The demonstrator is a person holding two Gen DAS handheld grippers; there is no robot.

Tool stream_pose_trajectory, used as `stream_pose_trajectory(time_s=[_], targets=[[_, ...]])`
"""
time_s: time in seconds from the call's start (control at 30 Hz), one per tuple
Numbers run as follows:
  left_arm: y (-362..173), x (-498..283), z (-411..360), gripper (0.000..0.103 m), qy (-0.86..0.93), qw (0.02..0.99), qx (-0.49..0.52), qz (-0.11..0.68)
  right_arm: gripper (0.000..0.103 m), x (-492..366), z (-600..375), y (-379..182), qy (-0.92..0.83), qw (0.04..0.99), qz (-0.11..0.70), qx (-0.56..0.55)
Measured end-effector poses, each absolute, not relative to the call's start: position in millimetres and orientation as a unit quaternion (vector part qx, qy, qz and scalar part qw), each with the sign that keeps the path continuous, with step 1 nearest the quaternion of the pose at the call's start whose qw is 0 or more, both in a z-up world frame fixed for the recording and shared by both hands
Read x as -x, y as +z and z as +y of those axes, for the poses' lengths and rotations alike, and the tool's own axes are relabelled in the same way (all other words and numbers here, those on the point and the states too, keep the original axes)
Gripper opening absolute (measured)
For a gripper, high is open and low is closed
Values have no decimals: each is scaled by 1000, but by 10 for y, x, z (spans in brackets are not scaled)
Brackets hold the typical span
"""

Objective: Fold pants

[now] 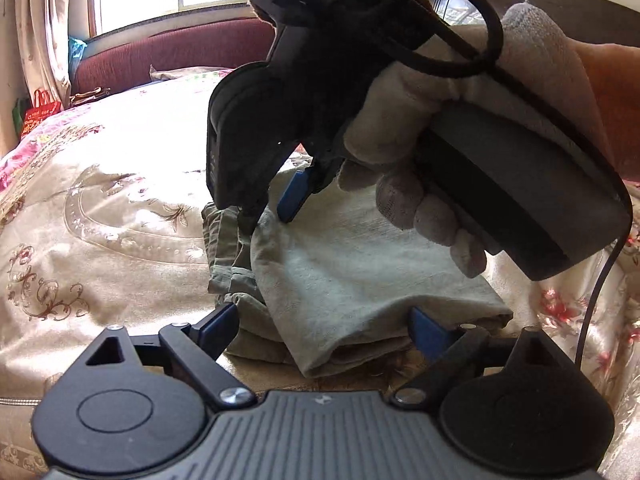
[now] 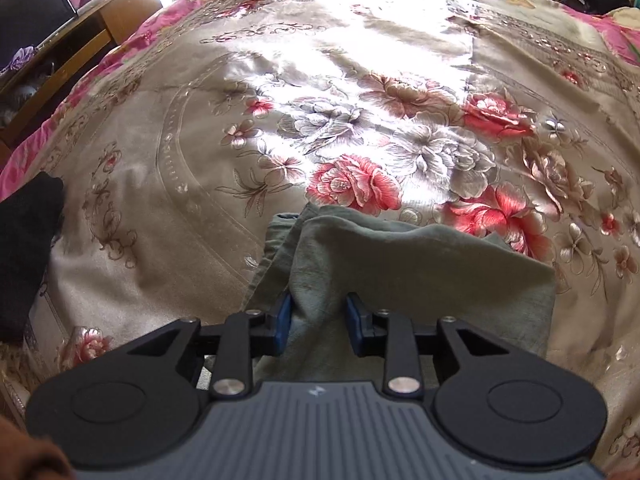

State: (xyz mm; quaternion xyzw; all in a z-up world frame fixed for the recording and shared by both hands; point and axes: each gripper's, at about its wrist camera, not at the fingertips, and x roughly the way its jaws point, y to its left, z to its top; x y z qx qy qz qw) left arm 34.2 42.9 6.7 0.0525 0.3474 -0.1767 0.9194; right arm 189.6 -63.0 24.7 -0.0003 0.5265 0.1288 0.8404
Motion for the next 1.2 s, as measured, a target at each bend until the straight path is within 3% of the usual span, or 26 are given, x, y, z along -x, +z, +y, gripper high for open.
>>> stream_pose_trajectory(time_s=[0.1, 0.17, 0.2, 0.23, 0.3, 0.4, 0.47, 0.53, 0.67, 0.8, 0.9, 0.97, 1.0, 1.03, 1.1, 1.2], targets=[[61, -339, 349, 97, -166, 921, -77, 345, 31, -1940, -524, 205, 132, 840, 526, 28], [62, -339, 298, 85, -165, 920, -94, 344, 25, -1969, -518, 148, 131, 839, 527, 44], [53, -362, 284, 71, -162, 918, -98, 348, 10, -1978, -550, 135, 135, 836, 530, 38], [39, -380, 284, 59, -160, 916, -97, 354, 6, -1980, -610, 138, 142, 832, 536, 24], [52, -393, 339, 55, -155, 916, -84, 360, 4, -1937, -729, 226, 149, 833, 533, 2], [161, -360, 431, 58, -159, 918, -53, 359, 4, -1847, -879, 440, 161, 841, 516, -25], [211, -359, 437, 65, -158, 922, -51, 350, 4, -1825, -968, 562, 167, 844, 508, -47], [247, -371, 409, 78, -158, 927, -62, 335, 4, -1827, -1020, 642, 171, 846, 501, -61], [371, -364, 369, 82, -180, 929, -54, 320, 4, -1835, -1031, 696, 172, 851, 493, -62], [494, -315, 461, 98, -205, 930, -16, 304, 4, -1790, -1045, 719, 181, 850, 490, -64], [369, -465, 431, 98, -168, 931, -18, 324, 4, -1764, -1030, 732, 190, 849, 488, -67], [242, -587, 376, 75, -159, 921, -23, 355, 5, -1765, -1011, 742, 192, 851, 485, -69], [174, -662, 368, 48, -161, 913, -18, 374, 5, -1775, -1002, 746, 193, 851, 483, -70], [126, -721, 381, 36, -167, 907, -8, 387, 5, -1789, -997, 750, 193, 852, 482, -70], [83, -810, 442, 28, -175, 900, 17, 400, 5, -1838, -994, 753, 192, 852, 481, -78], [140, -808, 567, 26, -164, 907, 19, 387, 5, -1928, -963, 747, 195, 854, 475, -88]])
